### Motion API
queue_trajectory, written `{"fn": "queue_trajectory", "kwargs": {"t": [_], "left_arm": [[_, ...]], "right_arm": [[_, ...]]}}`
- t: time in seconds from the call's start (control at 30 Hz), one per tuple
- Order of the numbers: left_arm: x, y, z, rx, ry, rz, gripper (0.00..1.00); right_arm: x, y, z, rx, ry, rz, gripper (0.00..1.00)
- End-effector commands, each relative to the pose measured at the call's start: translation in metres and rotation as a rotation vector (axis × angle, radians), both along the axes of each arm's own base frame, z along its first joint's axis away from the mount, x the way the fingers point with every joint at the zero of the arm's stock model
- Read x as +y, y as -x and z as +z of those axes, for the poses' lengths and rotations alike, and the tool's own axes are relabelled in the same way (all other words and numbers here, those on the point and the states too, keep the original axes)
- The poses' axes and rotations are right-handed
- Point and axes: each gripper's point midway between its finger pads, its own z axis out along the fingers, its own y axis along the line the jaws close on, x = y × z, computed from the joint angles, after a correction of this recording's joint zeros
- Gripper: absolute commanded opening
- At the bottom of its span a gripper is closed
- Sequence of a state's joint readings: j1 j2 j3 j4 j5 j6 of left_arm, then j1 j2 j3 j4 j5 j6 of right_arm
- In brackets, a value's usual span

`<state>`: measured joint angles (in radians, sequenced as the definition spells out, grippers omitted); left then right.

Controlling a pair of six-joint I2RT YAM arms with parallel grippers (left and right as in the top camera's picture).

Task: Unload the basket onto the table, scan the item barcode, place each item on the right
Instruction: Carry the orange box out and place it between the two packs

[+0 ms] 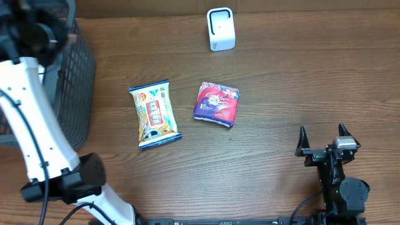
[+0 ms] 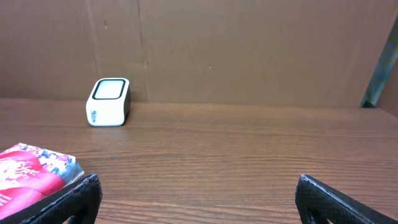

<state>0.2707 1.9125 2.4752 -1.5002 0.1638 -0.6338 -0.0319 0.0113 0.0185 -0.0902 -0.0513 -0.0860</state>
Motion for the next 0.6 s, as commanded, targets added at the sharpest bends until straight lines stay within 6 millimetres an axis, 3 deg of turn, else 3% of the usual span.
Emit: {"fn": "queue_trajectory", "kwargs": {"t": [0.0, 0.17, 0.27, 0.47, 0.5, 0.57], "left_arm": [[-0.098, 0.000, -0.013, 0.055, 0.063, -0.305, 0.04], [-0.169, 0.013, -0.068, 0.277, -0.075, -0.455, 0.04], [-0.201, 0.019, -0.110, 0.414, -0.164, -0.522, 0.04], [-0.218, 0.020, -0.185, 0.629, -0.308, -0.502, 0.04], [-0.221, 0.020, -0.207, 0.686, -0.321, -0.508, 0.04], [-0.224, 0.022, -0.227, 0.740, -0.317, -0.522, 0.10]], "right_arm": [[0.000, 0.000, -0.001, -0.006, 0.004, -0.001, 1.00], [0.000, 0.000, -0.001, -0.006, 0.004, -0.001, 1.00], [0.000, 0.000, -0.001, -0.006, 0.004, -0.001, 1.00], [0.000, 0.000, -0.001, -0.006, 0.004, -0.001, 1.00], [0.000, 0.000, -0.001, -0.006, 0.004, -0.001, 1.00], [0.000, 0.000, -0.001, -0.006, 0.004, -0.001, 1.00]]}}
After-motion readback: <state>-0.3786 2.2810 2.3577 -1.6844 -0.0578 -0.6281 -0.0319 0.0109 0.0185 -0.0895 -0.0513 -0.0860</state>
